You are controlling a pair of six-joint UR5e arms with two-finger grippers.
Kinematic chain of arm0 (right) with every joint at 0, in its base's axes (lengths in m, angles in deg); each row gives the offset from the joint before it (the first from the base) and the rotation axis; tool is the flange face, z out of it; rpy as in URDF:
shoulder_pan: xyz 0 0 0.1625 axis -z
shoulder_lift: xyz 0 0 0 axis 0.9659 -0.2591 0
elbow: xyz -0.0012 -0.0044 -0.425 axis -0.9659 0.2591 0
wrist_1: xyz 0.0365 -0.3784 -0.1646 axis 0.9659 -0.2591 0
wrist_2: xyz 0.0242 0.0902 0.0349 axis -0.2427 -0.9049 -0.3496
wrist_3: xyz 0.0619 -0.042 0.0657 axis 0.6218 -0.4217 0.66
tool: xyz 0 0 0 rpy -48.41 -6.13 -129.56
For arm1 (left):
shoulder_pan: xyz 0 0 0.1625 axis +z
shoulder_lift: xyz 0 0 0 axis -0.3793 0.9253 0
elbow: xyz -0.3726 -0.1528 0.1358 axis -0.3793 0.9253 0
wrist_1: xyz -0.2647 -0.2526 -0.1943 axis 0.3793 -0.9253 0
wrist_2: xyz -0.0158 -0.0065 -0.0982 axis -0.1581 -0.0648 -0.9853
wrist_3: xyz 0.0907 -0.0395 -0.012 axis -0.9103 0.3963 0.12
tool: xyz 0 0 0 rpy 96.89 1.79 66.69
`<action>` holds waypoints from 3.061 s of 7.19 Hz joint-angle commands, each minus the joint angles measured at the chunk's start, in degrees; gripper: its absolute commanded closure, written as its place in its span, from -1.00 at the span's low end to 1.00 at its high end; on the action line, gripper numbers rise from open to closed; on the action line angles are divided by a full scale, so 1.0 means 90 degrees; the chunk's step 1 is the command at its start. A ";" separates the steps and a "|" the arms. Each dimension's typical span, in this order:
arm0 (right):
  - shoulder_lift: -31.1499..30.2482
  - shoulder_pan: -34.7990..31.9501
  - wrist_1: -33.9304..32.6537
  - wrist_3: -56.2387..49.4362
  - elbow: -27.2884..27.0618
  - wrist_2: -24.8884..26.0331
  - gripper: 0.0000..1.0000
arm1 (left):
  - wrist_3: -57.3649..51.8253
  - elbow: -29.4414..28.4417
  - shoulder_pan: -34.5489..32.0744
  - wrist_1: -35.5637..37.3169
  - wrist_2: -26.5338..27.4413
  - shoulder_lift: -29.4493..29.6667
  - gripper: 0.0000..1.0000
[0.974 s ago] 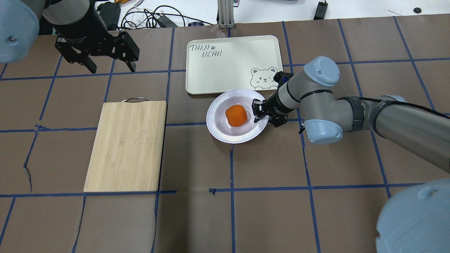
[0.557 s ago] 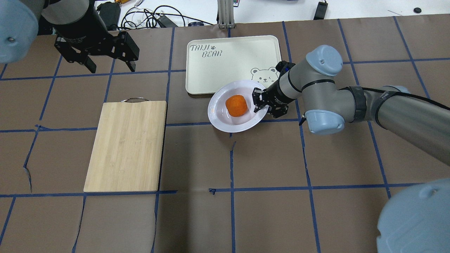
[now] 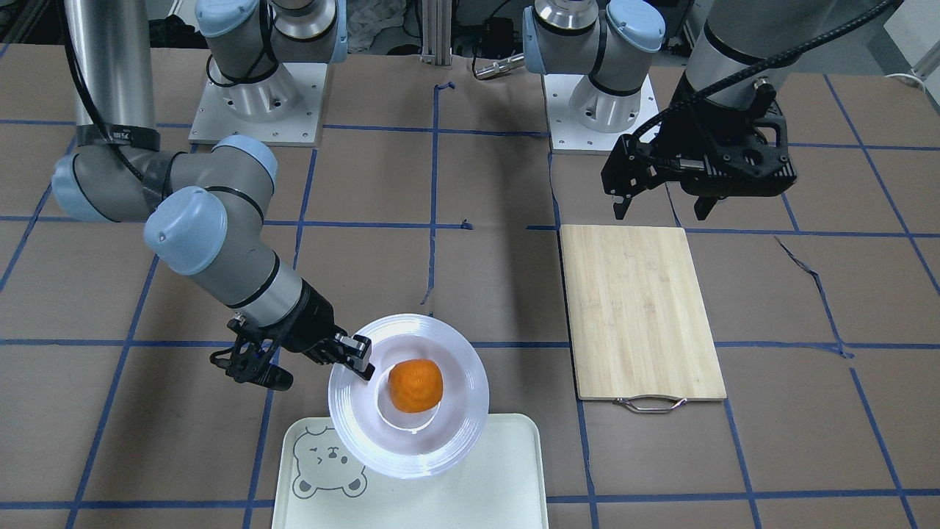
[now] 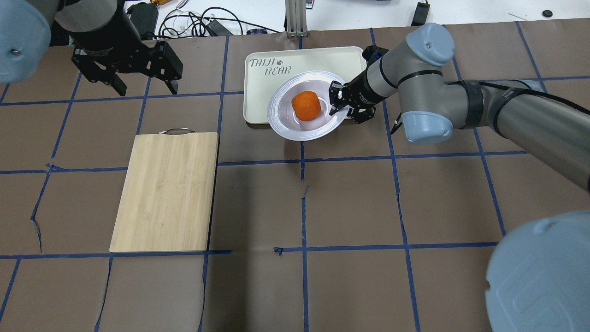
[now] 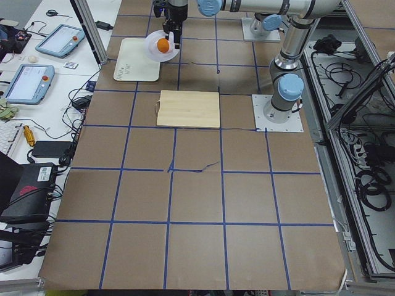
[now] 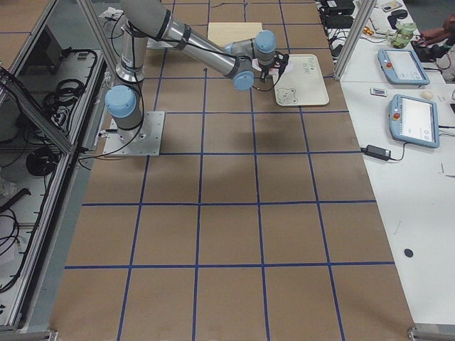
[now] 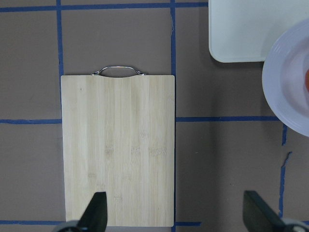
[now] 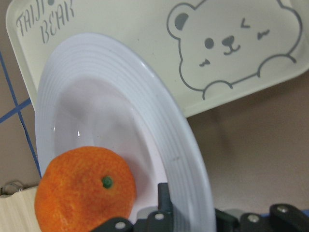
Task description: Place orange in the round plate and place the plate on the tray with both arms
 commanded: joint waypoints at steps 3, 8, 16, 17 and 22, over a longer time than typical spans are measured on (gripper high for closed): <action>0.2006 0.0028 -0.0053 -0.0013 0.2458 -0.0341 0.98 | 0.0010 0.0000 -0.0009 0.0019 -0.0010 -0.0010 -1.00; 0.1913 0.0174 0.0006 0.0025 0.1994 -0.0246 -0.66 | 0.0000 0.0049 -0.0088 0.0049 -0.0068 -0.0107 -1.00; -0.1305 0.0227 0.4930 -0.2553 0.2345 0.3430 -0.90 | -0.0049 -0.0049 -0.0244 0.0811 -0.0273 -0.0244 -1.00; -0.1697 -0.0299 0.5199 -0.2466 0.2287 0.3736 -1.00 | -0.0020 0.0028 -0.0273 0.0801 -0.0244 -0.0273 -1.00; -0.2482 -0.0198 0.5251 -0.3099 0.1956 0.3146 -1.00 | -0.0010 0.0059 -0.0254 0.0303 -0.0156 -0.0283 -1.00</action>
